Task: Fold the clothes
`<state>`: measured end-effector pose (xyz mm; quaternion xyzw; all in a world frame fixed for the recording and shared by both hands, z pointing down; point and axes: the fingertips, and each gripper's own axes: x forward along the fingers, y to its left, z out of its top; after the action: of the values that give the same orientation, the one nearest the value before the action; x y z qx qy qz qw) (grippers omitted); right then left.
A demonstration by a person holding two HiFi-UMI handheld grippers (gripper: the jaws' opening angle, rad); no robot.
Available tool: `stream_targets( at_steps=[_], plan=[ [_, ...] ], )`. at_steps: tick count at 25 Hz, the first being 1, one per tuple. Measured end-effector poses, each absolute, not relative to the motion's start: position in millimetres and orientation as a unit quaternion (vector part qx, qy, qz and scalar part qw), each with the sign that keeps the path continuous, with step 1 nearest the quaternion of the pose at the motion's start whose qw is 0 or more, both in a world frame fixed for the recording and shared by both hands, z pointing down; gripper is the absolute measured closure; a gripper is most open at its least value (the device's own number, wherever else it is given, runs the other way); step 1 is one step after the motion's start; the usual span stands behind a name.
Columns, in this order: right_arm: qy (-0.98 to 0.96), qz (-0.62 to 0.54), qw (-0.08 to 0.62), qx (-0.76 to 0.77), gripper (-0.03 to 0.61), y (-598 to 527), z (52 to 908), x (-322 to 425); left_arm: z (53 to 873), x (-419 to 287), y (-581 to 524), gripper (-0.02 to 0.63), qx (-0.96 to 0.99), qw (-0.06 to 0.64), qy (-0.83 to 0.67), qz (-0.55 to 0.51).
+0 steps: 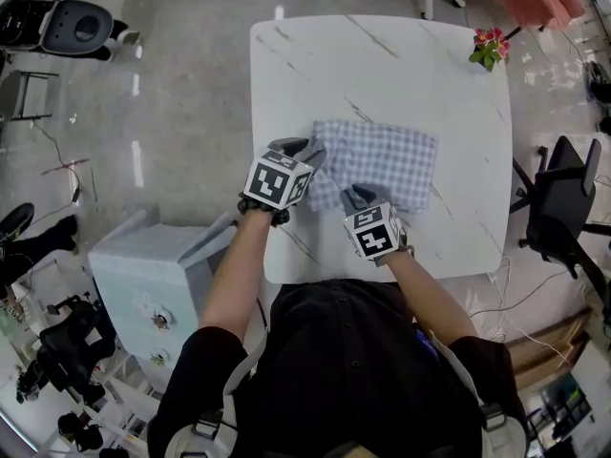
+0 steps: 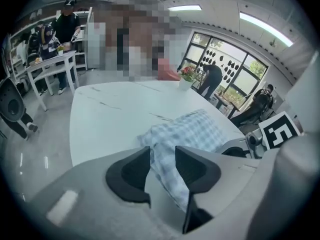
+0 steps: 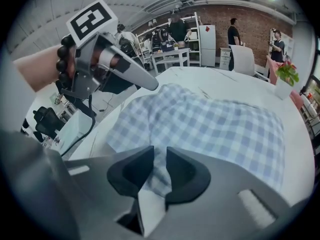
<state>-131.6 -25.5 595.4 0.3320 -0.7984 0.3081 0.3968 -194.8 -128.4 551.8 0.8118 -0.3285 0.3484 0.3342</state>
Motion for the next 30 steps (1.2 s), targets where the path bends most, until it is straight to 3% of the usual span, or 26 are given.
stream_targets(
  at_steps=[8, 17, 22, 30],
  plan=[
    [-0.8, 0.269, 0.342, 0.414, 0.491, -72, 541, -77, 536, -182, -114, 0.449, 0.833, 0.279, -0.32, 0.354],
    [-0.735, 0.298, 0.386, 0.472, 0.495, -81, 580, 15, 568, -154, -108, 0.454, 0.838, 0.236, -0.293, 0.395],
    [-0.737, 0.301, 0.381, 0.47, 0.499, -77, 591, 20, 593, -175, -115, 0.456, 0.824, 0.261, -0.309, 0.397],
    [-0.748, 0.268, 0.39, 0.465, 0.5, -78, 590, 19, 587, -173, -111, 0.449, 0.837, 0.246, -0.321, 0.367]
  ],
)
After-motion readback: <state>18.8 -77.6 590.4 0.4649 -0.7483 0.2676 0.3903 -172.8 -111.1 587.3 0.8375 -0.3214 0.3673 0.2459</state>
